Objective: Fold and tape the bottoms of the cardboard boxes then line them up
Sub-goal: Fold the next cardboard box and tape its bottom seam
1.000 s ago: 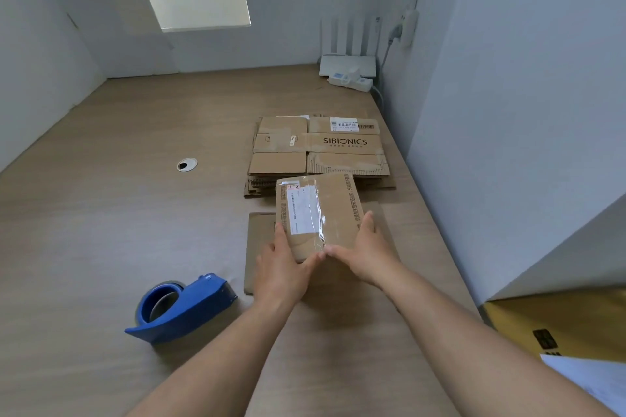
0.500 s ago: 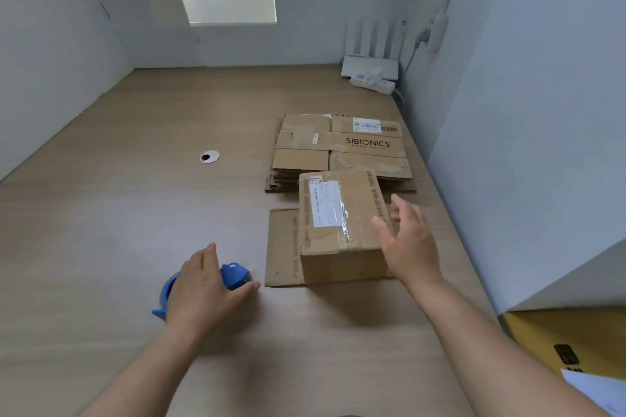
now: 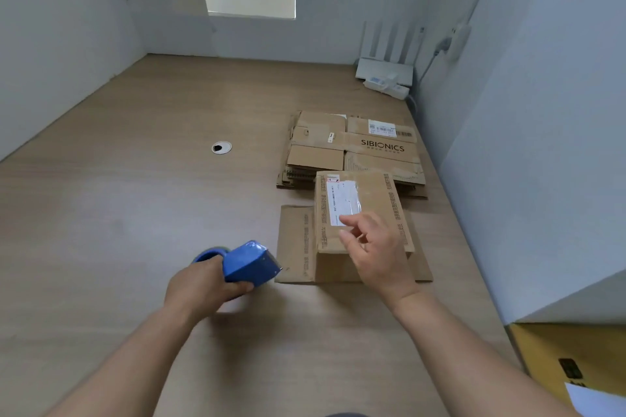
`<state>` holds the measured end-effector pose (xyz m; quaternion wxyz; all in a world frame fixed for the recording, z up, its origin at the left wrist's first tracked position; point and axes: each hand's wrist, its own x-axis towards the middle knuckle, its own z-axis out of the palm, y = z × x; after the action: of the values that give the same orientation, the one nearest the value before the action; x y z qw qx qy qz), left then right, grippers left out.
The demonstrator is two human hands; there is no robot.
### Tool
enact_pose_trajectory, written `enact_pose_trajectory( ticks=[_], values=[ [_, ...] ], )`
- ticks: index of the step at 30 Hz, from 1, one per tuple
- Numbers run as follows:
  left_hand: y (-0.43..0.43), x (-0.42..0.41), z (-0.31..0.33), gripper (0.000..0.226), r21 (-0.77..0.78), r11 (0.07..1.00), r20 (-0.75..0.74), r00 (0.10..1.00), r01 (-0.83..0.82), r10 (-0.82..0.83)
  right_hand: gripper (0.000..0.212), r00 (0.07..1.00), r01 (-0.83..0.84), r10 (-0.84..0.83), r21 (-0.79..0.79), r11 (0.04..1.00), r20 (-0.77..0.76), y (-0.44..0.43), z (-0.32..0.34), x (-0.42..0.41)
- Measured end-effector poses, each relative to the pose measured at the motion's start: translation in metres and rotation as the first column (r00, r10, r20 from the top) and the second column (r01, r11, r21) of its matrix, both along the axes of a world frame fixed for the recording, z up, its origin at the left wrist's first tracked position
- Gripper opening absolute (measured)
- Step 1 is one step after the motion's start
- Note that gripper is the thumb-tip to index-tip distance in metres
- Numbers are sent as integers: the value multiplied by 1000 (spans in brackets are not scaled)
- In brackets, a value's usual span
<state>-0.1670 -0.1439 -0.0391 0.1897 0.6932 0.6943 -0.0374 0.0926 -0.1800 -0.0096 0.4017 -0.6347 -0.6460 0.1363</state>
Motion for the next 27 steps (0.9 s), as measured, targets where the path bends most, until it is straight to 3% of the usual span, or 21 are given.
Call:
enact_pose_trajectory(
  ticks=[2, 4, 7, 10, 12, 15, 19, 21, 24, 27],
  values=[
    [-2, 4, 23, 29, 5, 999, 214, 976, 39, -39, 19, 992, -37, 32, -44, 998, -118, -1, 4, 0],
    [-5, 10, 46, 30, 3, 997, 449, 891, 73, -66, 21, 967, -81, 53, -101, 992, -250, -4, 11, 2],
    [-10, 20, 70, 46, -19, 982, 585, 799, 185, -139, 31, 905, -181, 90, -185, 966, -416, -7, 22, 4],
    [-11, 34, 79, 74, -55, 959, 624, 759, 278, -184, 28, 874, -253, 131, -209, 944, -468, -12, 31, 6],
    [-11, 43, 79, 64, -76, 948, 635, 748, 310, -194, 18, 859, -246, 123, -190, 951, -497, -15, 35, 8],
    [-10, 54, 77, 31, -104, 938, 640, 744, 332, -193, 20, 856, -200, 93, -159, 967, -508, -20, 37, 13],
    [-6, 66, 78, 29, -127, 921, 636, 742, 369, -210, 14, 849, -143, 39, -157, 977, -527, -26, 34, 19],
    [-3, 71, 82, 37, -160, 911, 622, 755, 381, -206, 14, 843, -94, -5, -157, 983, -537, -27, 32, 23],
    [2, 78, 91, 80, -199, 888, 604, 766, 414, -221, 17, 840, -21, -70, -161, 987, -537, -30, 31, 28],
    [11, 74, 99, 81, -261, 857, 559, 793, 445, -241, 24, 802, 48, -148, -184, 982, -579, -37, 28, 34]
  ],
)
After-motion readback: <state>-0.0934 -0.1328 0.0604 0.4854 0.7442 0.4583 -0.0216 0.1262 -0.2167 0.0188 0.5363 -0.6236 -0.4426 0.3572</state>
